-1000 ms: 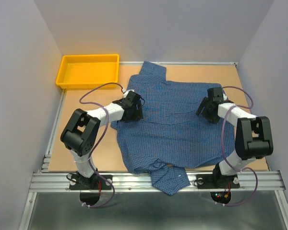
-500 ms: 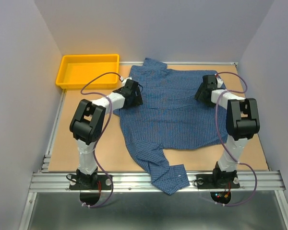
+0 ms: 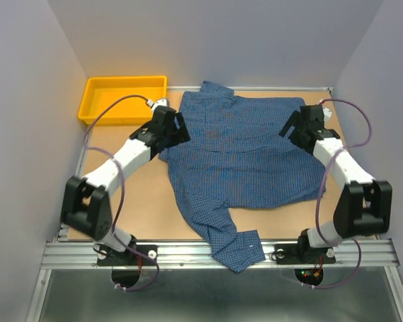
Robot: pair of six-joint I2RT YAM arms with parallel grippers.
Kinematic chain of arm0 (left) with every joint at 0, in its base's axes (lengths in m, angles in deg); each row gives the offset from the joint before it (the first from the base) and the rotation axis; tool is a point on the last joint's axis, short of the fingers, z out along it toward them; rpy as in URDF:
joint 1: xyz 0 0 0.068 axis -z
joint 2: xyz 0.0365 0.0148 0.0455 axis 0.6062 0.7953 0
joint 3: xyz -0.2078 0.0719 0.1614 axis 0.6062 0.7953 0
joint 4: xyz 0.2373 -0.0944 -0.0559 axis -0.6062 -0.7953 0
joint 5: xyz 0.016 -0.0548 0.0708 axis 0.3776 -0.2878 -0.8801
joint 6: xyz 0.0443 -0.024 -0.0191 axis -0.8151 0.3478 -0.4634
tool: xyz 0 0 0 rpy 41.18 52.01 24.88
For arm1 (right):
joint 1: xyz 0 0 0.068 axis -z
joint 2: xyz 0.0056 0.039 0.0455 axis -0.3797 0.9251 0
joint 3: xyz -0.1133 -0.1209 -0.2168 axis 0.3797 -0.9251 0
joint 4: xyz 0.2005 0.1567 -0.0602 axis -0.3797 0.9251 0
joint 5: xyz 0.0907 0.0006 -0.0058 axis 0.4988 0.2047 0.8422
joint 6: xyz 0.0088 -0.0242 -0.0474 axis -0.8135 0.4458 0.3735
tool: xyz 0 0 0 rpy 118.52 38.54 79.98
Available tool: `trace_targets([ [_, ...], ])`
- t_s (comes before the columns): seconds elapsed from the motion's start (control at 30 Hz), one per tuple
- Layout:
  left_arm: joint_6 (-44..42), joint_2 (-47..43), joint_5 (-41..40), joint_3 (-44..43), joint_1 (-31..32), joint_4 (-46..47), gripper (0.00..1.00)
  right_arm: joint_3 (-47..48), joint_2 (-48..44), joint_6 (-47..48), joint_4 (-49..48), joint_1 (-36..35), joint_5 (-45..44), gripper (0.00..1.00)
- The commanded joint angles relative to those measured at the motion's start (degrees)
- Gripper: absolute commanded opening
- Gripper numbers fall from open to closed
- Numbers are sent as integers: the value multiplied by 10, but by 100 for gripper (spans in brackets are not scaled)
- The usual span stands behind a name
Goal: Fold and stack the long sleeve shirts
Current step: Fold the shirt
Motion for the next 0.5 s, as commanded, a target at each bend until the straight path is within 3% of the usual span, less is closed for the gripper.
trace_targets([
  [0.0,57,-133,11,99,4,-55,89,-69,-115,-62,94,14,-35,100],
  [0.1,80,-191,20,210,3,-64,93,-105,-193,-75,129,40,-46,100],
  [0.23,107,-231,44,292,0,-50,91,-146,-254,-104,172,75,-46,97],
  [0.47,109,-216,59,338,-7,-6,85,-215,-291,-168,211,111,-28,86],
])
